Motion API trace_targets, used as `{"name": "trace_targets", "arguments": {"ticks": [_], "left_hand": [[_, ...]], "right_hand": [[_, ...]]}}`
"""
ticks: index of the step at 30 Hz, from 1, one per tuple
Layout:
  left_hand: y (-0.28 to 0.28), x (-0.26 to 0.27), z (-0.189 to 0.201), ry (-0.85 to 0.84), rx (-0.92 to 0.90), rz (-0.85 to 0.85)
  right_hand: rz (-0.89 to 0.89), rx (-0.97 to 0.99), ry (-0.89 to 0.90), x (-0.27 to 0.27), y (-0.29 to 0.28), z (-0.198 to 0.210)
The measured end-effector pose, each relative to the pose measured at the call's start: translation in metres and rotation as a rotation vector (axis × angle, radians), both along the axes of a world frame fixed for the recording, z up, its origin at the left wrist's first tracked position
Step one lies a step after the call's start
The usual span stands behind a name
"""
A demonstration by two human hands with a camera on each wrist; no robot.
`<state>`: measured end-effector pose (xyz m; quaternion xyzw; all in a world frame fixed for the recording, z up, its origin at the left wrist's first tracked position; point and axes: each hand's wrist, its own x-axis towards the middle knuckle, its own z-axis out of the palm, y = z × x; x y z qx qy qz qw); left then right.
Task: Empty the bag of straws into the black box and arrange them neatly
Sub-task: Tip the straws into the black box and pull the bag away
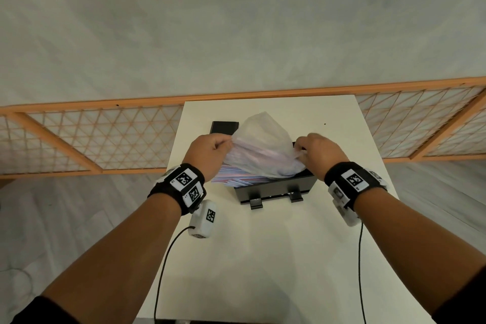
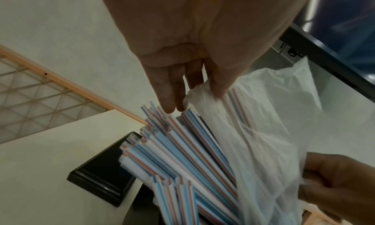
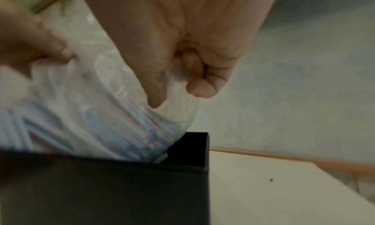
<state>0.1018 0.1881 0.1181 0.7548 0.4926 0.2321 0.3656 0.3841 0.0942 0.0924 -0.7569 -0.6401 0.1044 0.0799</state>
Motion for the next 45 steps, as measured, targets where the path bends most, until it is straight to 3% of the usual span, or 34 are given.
{"name": "trace_targets", "arguments": {"ticks": [4, 7, 10, 13, 15, 18, 20, 25, 31, 36, 45], "left_hand": [[0.003, -0.008, -0.003, 0.020, -0.017, 0.041], [0.004, -0.010, -0.007, -0.007, -0.063, 0.077], [0.004, -0.008, -0.009, -0.019, -0.094, 0.097], [0.000, -0.004, -0.008, -0.029, -0.102, 0.108], [-0.002, -0.003, -0.011, -0.053, -0.101, 0.134], [-0.006, -0.002, -0.013, 0.062, -0.014, 0.194], [-0.010, 0.001, -0.011, 0.053, -0.092, 0.193], [-0.011, 0.005, -0.029, -0.167, -0.295, 0.143], [-0.016, 0.014, -0.030, -0.198, -0.230, 0.124], [-0.010, 0.010, -0.026, -0.195, -0.135, 0.137], [-0.006, 0.003, -0.020, -0.089, -0.134, 0.095]], "right_hand": [[-0.272, 0.217, 0.358, 0.012, -0.008, 0.001], [-0.433, 0.127, 0.643, 0.016, -0.012, -0.004], [-0.472, -0.002, 1.069, 0.015, -0.013, -0.017], [-0.580, 0.012, 1.390, 0.011, -0.013, -0.027], [-0.593, 0.025, 1.295, 0.008, -0.010, -0.028], [-0.454, 0.009, 0.895, 0.004, -0.005, -0.025], [-0.375, -0.031, 0.696, -0.001, -0.004, -0.014], [-0.207, -0.134, 0.338, -0.011, 0.007, -0.005], [-0.122, -0.190, 0.074, -0.018, 0.013, 0.008], [-0.148, -0.159, 0.100, -0.014, 0.015, 0.023], [-0.172, -0.090, 0.532, 0.006, 0.016, 0.029]]}}
